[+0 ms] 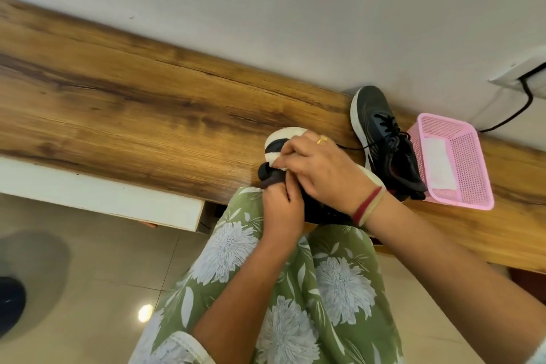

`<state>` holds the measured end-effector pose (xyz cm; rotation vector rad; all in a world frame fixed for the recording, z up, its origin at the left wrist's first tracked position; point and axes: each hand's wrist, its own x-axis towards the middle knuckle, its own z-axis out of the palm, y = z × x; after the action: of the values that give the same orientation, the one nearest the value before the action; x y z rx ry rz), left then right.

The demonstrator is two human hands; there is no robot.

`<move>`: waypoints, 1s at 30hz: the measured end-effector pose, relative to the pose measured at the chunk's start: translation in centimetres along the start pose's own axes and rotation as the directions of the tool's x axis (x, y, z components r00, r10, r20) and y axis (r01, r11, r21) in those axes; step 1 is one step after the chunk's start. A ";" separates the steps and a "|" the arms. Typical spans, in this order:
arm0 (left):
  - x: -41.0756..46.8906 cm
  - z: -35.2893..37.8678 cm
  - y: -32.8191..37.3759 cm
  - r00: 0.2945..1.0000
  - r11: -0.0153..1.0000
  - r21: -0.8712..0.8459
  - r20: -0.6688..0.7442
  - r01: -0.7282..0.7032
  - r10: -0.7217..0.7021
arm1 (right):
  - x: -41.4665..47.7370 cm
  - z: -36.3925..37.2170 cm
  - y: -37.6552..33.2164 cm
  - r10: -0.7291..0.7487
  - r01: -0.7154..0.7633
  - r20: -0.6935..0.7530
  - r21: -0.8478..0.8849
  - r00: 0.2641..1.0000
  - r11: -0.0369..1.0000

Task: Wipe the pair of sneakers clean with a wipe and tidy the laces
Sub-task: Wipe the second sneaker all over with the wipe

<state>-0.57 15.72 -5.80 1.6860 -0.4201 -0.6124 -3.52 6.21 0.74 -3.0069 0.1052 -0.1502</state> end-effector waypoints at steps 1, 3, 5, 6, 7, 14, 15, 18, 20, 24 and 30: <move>0.1 0.1 -0.1 1.000 1.000 0.008 0.005 -0.013 0.013 | 0.1 -0.2 0.4 0.010 -0.010 0.002 -0.062 1.000 0.998; 0.2 0.1 -0.3 0.999 1.000 0.010 0.024 -0.025 0.025 | 0.6 -0.6 1.2 0.098 -0.104 -0.055 -0.132 0.994 0.986; 0.1 0.1 -0.4 1.000 1.000 0.011 0.015 0.001 -0.001 | 0.6 -0.1 0.7 0.102 -0.105 -0.057 -0.061 0.993 0.993; 0.0 0.1 -0.3 1.000 1.000 0.011 0.005 0.024 -0.024 | 0.4 0.2 0.0 0.065 -0.065 -0.025 -0.004 0.998 0.998; -0.1 0.0 -0.2 0.999 0.999 0.005 -0.002 0.033 -0.033 | 0.2 0.3 -0.4 0.026 -0.026 -0.005 0.043 1.000 0.999; 0.0 0.1 -0.3 1.000 0.999 0.037 0.015 0.008 -0.008 | 0.8 -0.1 -0.1 0.079 -0.076 -0.030 0.077 0.996 0.994; -0.1 0.0 -0.3 1.000 0.999 0.030 0.010 0.028 -0.029 | 0.5 0.0 -0.7 0.036 -0.035 -0.005 0.122 0.999 0.992; -0.1 0.1 -0.1 0.999 0.998 0.050 0.016 -0.028 0.028 | 0.5 -0.5 0.2 0.056 -0.054 -0.009 0.099 0.998 0.994; -0.1 0.2 0.0 0.998 0.998 0.052 0.034 -0.045 0.043 | 0.9 -0.5 0.8 0.162 -0.159 -0.071 0.049 0.984 0.986; -0.3 0.1 -0.2 0.999 0.999 0.012 -0.012 0.030 -0.030 | -0.4 0.4 -1.3 0.186 -0.179 -0.002 0.272 0.982 0.946; -0.1 0.0 0.1 0.999 0.999 0.053 0.050 0.008 -0.010 | -0.1 -1.8 0.8 0.542 -0.371 -0.077 0.648 0.837 0.665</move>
<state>-0.66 15.78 -5.69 1.7267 -0.4683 -0.6559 -3.88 5.22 2.38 -2.1965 0.7019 -0.4379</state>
